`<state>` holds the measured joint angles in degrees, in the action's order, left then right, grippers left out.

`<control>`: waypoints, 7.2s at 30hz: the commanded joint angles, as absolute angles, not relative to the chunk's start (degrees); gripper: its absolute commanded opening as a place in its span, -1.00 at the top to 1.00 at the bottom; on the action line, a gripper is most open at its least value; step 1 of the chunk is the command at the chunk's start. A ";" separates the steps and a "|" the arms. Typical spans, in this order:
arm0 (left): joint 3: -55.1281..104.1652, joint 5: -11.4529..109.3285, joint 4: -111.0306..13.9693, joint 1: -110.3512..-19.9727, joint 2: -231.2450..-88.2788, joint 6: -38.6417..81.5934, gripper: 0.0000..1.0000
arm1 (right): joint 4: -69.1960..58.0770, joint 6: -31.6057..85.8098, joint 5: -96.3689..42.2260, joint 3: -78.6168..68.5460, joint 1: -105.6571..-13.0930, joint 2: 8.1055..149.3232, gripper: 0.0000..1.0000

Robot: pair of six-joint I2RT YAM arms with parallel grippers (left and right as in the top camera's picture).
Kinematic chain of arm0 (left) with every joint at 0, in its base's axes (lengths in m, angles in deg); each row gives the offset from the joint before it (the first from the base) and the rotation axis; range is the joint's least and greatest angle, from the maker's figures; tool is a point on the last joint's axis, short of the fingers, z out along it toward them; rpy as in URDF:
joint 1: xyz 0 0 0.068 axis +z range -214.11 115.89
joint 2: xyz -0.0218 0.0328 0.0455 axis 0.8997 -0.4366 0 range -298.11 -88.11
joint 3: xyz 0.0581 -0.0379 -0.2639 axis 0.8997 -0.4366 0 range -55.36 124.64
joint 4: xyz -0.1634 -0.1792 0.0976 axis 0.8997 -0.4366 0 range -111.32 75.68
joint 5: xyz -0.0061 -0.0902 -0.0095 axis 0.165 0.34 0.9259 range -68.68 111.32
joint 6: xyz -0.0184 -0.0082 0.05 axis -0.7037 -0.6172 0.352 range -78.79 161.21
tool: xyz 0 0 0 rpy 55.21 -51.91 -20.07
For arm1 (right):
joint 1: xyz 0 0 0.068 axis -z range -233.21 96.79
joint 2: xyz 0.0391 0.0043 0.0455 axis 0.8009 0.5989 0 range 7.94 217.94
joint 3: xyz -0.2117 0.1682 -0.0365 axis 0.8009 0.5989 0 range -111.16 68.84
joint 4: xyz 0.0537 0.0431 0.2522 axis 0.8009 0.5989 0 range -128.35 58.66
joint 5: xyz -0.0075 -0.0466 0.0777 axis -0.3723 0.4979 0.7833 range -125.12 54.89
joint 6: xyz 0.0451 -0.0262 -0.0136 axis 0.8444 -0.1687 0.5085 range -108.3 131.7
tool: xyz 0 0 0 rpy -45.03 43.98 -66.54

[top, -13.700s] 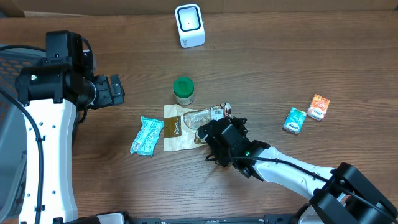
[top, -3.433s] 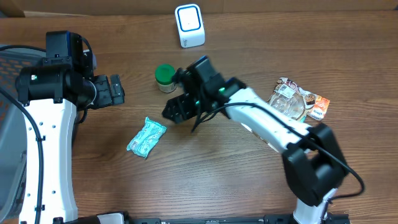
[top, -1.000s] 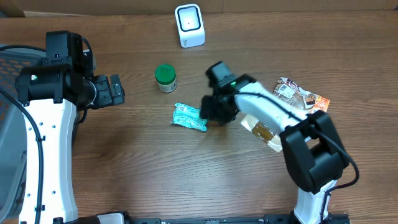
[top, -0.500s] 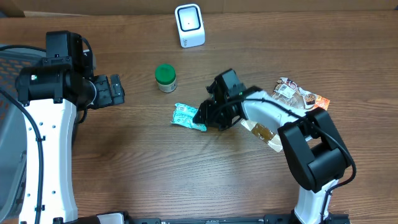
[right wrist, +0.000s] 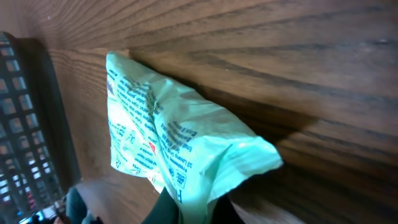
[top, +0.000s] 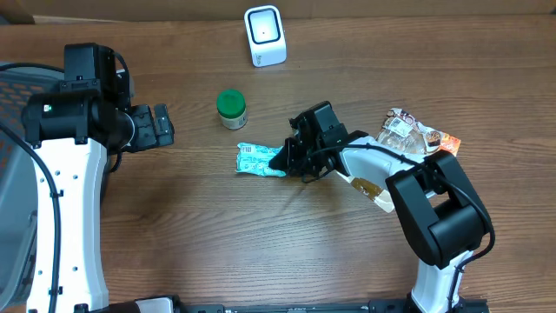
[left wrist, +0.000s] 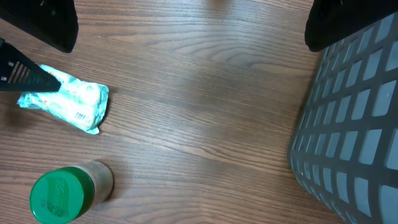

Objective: Scan the item barcode

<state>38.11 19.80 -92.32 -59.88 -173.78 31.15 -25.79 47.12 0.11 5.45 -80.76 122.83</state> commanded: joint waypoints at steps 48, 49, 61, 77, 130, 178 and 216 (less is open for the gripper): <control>38.59 20.31 -92.26 -59.62 -174.00 31.58 -0.99 | 27.43 30.82 -25.05 -35.93 -78.31 96.28 0.92; 38.59 20.31 -92.26 -59.62 -174.00 31.58 -0.99 | 28.26 30.64 -30.75 -39.76 -79.19 98.88 0.92; 38.59 20.31 -92.26 -59.62 -174.00 31.58 -0.99 | -4.41 5.99 -74.25 -47.75 -83.73 120.71 0.92; 38.59 20.31 -92.26 -59.62 -174.00 31.58 -0.98 | -51.01 -51.95 -75.32 -47.73 -83.73 146.68 0.92; 38.59 20.31 -92.26 -59.62 -174.00 31.58 -0.99 | -39.56 -55.80 -77.13 -47.25 -87.45 139.77 0.92; 38.59 20.31 -92.26 -59.62 -174.00 31.58 -0.99 | 35.80 34.01 -31.08 -14.18 -47.26 106.20 -0.11; 38.59 20.31 -92.26 -59.62 -174.00 31.56 -0.99 | -20.56 27.71 -30.23 -25.55 -90.40 131.64 -1.00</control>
